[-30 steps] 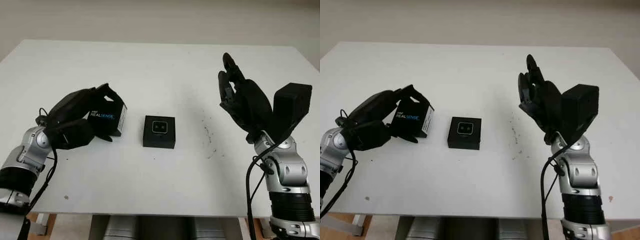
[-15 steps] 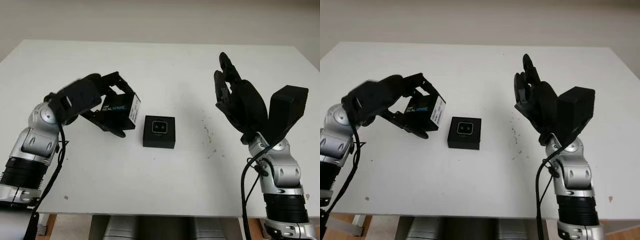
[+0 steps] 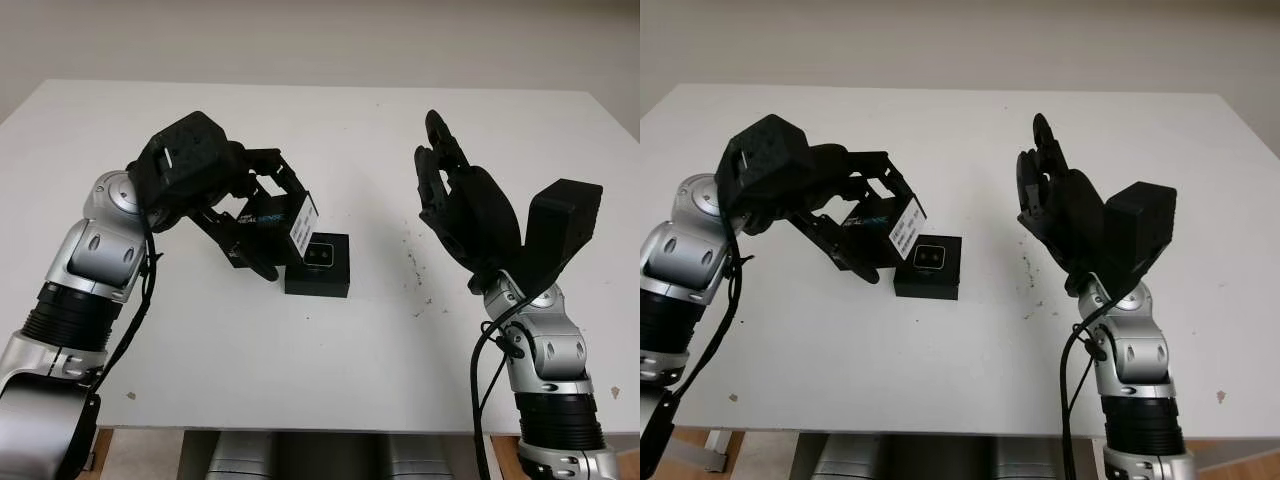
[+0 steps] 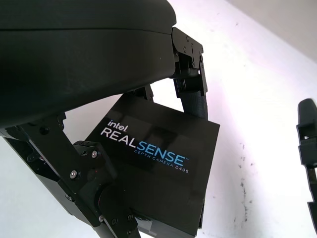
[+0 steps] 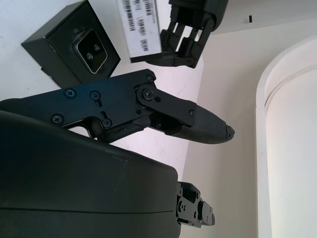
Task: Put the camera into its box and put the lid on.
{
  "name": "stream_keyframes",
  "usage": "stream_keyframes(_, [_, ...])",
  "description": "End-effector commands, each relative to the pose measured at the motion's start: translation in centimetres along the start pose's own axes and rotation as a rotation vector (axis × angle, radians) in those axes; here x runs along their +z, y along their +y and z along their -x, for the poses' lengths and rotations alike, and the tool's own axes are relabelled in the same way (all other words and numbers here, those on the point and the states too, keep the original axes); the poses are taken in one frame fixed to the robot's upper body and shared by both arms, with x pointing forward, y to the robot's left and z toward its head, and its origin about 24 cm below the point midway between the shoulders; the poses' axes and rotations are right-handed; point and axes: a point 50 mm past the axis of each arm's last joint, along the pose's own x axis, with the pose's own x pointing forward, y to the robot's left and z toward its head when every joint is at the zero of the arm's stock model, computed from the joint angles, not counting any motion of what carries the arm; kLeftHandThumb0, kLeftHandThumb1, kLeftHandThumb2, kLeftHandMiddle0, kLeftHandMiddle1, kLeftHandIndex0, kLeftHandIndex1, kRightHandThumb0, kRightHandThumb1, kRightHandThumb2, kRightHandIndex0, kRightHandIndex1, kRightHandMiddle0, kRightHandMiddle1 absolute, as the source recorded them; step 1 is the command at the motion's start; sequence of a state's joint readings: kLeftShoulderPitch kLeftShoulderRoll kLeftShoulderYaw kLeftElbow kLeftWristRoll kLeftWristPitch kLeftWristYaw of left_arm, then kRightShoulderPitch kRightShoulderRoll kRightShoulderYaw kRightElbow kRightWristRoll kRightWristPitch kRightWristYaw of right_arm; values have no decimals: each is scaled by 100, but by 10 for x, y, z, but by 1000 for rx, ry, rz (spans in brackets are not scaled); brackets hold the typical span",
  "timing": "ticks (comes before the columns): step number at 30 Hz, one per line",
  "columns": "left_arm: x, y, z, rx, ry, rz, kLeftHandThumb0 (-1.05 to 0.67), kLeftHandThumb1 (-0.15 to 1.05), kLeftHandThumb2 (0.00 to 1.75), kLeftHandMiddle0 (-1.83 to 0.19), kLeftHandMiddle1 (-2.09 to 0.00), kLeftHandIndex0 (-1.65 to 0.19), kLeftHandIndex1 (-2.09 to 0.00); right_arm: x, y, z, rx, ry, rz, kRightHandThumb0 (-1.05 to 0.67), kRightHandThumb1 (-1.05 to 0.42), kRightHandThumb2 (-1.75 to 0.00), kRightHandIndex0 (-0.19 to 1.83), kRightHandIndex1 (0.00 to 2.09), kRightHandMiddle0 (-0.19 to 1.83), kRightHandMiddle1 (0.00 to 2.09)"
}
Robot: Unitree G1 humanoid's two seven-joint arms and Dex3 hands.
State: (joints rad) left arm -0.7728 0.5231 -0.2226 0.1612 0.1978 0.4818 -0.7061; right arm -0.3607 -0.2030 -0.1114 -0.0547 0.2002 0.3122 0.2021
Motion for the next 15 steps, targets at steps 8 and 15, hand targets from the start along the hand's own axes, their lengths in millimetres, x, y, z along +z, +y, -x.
stream_keyframes(8, [18, -14, -10, 51, -9, -7, -17, 86, 6, -52, -164, -43, -162, 7, 8, 1, -64, -83, -20, -60, -105, -71, -19, 1, -18, 2])
stream_keyframes(15, [15, -24, -14, 152, -36, -49, -14, 89, 6, -46, -156, -34, -158, 9, 13, 2, -63, -126, -15, -63, -105, -67, -19, 0, -18, 3])
